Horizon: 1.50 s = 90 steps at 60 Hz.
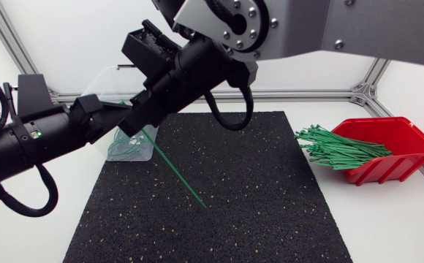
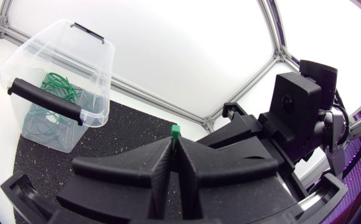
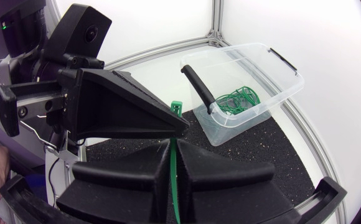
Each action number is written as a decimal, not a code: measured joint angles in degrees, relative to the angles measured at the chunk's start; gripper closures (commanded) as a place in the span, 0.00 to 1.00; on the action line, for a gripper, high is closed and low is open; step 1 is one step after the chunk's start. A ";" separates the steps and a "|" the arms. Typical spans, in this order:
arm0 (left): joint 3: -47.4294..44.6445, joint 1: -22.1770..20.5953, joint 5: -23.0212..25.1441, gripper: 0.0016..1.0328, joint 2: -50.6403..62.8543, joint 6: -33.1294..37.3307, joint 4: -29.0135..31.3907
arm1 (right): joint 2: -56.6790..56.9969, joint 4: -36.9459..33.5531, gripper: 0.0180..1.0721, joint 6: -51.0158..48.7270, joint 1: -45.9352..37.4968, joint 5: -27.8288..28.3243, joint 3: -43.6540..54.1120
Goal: Take a green cable tie from the red box, thread the tail through the head to close it, then place it in the transparent bin on the left.
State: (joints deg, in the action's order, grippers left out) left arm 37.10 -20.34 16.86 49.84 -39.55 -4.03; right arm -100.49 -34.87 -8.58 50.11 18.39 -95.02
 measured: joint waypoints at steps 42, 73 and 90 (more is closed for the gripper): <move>-0.15 0.02 1.09 0.83 0.00 -1.01 -2.75 | 0.24 1.77 0.95 2.43 -0.83 2.67 2.16; -2.27 1.14 1.29 0.83 -1.86 -0.87 -4.02 | 2.82 2.14 0.95 2.64 -2.71 2.60 3.34; -2.69 0.26 0.63 0.83 -1.86 -0.50 -4.98 | 3.02 2.16 0.95 2.64 -2.71 2.64 3.39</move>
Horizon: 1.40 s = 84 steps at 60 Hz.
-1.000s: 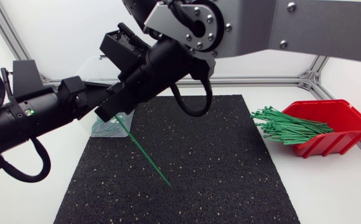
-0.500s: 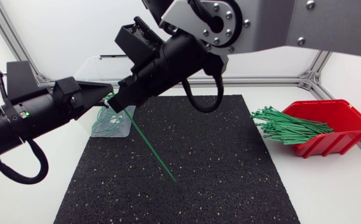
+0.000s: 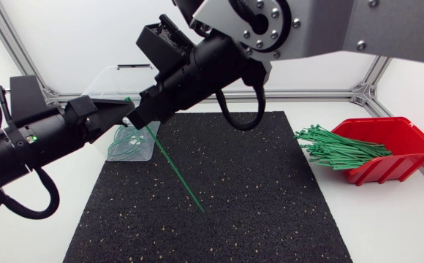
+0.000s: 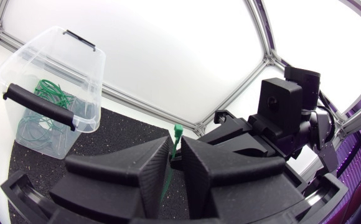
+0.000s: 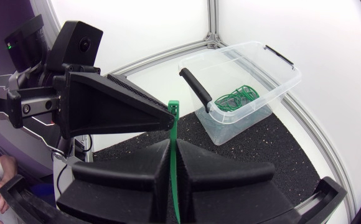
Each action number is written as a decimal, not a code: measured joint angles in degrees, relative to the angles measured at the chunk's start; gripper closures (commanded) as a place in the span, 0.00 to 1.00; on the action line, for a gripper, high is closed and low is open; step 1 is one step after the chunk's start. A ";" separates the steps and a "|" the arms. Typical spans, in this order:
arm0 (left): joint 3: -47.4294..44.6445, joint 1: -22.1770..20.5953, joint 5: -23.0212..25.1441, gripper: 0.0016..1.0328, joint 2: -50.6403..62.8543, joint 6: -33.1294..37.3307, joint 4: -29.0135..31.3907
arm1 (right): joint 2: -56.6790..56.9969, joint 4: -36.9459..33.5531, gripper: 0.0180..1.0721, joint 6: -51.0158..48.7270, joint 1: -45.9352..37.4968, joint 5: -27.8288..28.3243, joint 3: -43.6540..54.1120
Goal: Take a green cable tie from the red box, thread the tail through the head to close it, then place it in the transparent bin on the left.
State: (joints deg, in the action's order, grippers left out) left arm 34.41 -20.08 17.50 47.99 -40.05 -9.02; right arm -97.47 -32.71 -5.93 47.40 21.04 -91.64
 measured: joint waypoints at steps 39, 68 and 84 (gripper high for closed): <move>-1.01 -1.51 -1.81 0.88 0.04 0.20 -1.20 | 0.09 0.79 0.95 0.22 0.00 0.15 0.39; -1.07 -2.62 -3.26 0.96 0.33 0.22 -1.55 | 0.31 1.25 0.95 0.39 0.00 0.17 0.63; -1.07 -2.62 -3.30 0.97 0.33 0.22 -1.55 | 0.42 1.25 0.95 0.39 0.00 0.20 0.63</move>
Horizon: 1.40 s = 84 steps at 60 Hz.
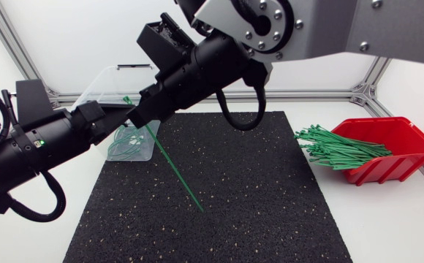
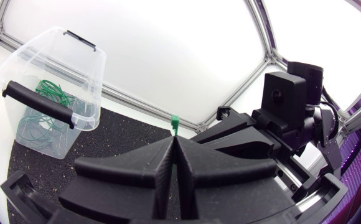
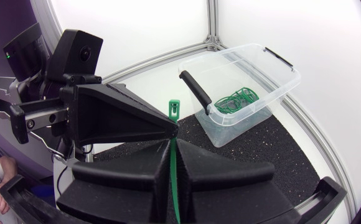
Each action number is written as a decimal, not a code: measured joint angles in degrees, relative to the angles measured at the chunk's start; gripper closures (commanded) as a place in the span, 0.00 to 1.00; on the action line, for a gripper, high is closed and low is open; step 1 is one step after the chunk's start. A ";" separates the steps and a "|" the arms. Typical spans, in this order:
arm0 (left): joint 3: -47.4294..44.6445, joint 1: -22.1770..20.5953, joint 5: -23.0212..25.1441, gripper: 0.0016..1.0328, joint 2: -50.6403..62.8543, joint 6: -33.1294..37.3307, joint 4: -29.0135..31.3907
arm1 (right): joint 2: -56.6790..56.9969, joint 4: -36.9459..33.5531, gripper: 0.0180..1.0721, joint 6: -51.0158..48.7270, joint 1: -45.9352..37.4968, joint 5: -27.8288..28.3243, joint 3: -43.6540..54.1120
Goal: Take a green cable tie from the red box, thread the tail through the head to close it, then place it in the transparent bin on the left.
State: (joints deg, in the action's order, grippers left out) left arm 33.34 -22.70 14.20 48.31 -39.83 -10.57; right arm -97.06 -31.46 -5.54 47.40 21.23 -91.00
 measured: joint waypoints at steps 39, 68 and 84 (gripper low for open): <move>0.70 7.87 14.14 0.97 -1.31 2.14 5.75 | 6.45 -3.91 0.43 -5.05 -2.71 0.11 2.89; 10.64 17.79 31.30 0.97 5.01 8.61 13.75 | 9.90 -7.72 0.35 -14.36 -9.77 -3.28 12.22; 23.06 20.79 36.00 0.97 14.82 11.50 21.33 | 9.94 -5.53 0.32 -17.05 -11.02 -13.05 15.67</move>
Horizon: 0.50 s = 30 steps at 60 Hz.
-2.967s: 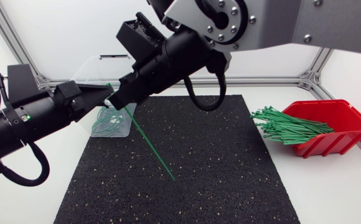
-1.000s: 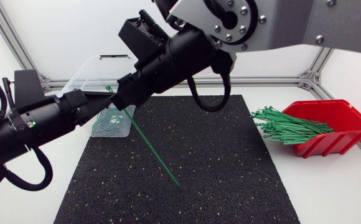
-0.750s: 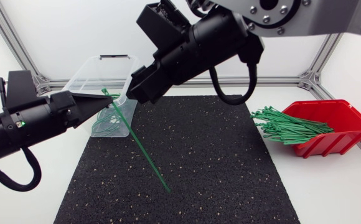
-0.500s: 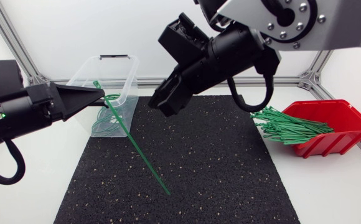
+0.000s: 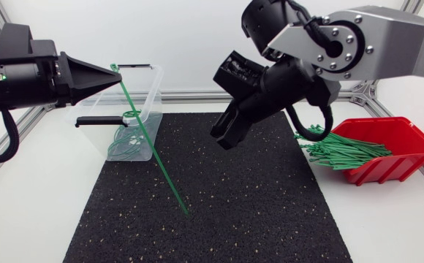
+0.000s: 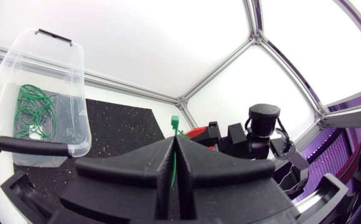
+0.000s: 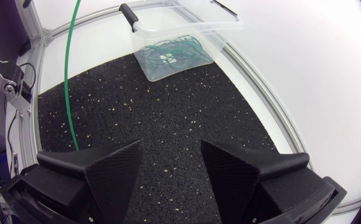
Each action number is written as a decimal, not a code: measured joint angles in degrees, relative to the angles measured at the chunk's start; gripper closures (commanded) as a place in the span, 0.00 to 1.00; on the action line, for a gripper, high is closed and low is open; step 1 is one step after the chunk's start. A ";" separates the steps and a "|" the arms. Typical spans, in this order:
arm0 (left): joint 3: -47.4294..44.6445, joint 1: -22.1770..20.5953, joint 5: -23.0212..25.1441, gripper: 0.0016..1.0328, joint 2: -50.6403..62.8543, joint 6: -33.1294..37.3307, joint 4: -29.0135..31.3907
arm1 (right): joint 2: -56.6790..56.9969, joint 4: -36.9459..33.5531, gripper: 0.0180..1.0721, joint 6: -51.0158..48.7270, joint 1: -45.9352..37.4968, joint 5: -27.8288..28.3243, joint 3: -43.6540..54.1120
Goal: Take a green cable tie from the red box, thread the tail through the head to close it, then place it in the transparent bin on the left.
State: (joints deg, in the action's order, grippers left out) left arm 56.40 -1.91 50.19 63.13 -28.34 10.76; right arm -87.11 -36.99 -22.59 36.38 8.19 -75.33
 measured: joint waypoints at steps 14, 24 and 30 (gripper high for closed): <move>8.24 0.24 0.63 0.97 7.23 2.99 6.56 | 0.20 3.08 0.25 -1.33 -0.07 -4.33 2.97; 11.65 0.26 1.95 0.97 12.70 8.37 13.60 | 1.29 8.35 0.25 -5.44 4.90 -12.46 6.73; 14.21 0.26 3.52 0.97 15.58 12.20 18.23 | 1.33 12.07 0.25 -9.27 7.04 -15.47 8.33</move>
State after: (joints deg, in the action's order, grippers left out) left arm 70.61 -1.65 53.71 78.72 -16.14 28.99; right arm -85.78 -24.93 -31.86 43.42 -7.29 -67.00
